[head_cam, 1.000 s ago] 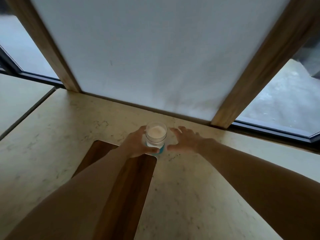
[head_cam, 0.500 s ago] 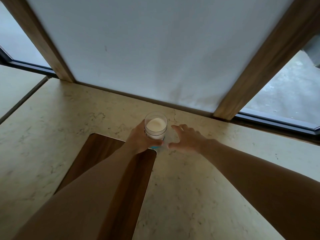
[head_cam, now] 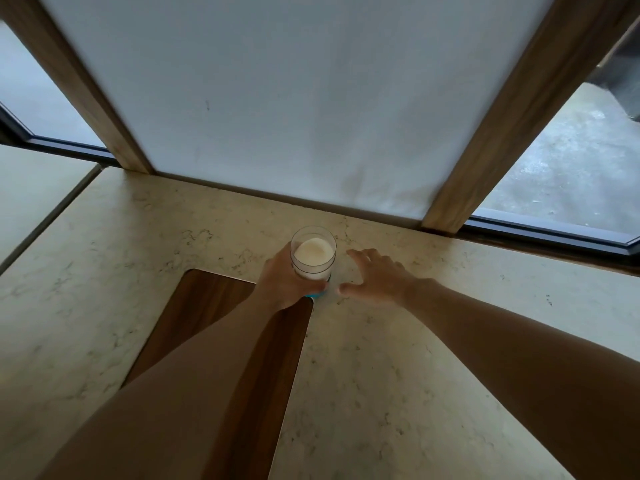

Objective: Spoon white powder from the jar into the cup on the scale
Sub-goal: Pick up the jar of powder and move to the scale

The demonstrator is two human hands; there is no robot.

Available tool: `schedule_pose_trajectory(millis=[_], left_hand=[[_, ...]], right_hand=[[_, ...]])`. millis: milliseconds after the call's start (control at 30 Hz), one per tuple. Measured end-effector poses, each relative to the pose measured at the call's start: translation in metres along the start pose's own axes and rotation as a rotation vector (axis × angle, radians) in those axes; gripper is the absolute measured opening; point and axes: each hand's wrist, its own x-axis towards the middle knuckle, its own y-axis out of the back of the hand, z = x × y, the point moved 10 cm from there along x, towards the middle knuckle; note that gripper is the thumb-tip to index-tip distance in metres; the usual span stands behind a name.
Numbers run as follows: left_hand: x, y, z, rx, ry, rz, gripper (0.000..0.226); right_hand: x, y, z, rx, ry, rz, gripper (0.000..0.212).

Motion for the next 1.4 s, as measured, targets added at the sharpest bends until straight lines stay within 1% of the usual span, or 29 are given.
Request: schedule_pose_trajectory(millis=[200, 300, 400, 633, 767, 900, 1100, 1233, 1400], left_hand=[[-0.021, 0.001, 0.018, 0.019, -0.033, -0.014, 0.075], [-0.038, 0.000, 0.029, 0.012, -0.043, 0.005, 0.077], [-0.061, -0.005, 0.046, 0.024, -0.076, -0.009, 0.080], [-0.110, -0.009, 0.079, 0.037, -0.107, -0.067, 0.079], [-0.146, -0.008, 0.097, 0.047, -0.109, -0.062, 0.078], [-0.178, -0.011, 0.115, 0.065, -0.142, -0.090, 0.076], [-0.222, -0.018, 0.124, 0.084, -0.152, -0.099, 0.074], [-0.246, -0.027, 0.123, 0.066, -0.127, -0.106, 0.074], [-0.275, -0.042, 0.119, 0.051, -0.135, -0.143, 0.064]], right_hand=[[-0.033, 0.012, 0.004, 0.029, -0.001, 0.027, 0.091], [-0.054, 0.014, 0.005, 0.020, -0.011, 0.043, 0.090], [-0.081, 0.014, 0.008, 0.046, -0.022, 0.054, 0.090], [-0.143, 0.001, 0.013, 0.102, -0.050, 0.062, 0.094], [-0.184, -0.007, 0.014, 0.122, -0.064, 0.083, 0.096], [-0.220, -0.013, 0.012, 0.137, -0.052, 0.097, 0.095], [-0.267, -0.032, 0.018, 0.171, -0.051, 0.136, 0.094], [-0.290, -0.049, 0.026, 0.202, -0.069, 0.144, 0.094], [-0.320, -0.074, 0.039, 0.216, -0.098, 0.130, 0.094]])
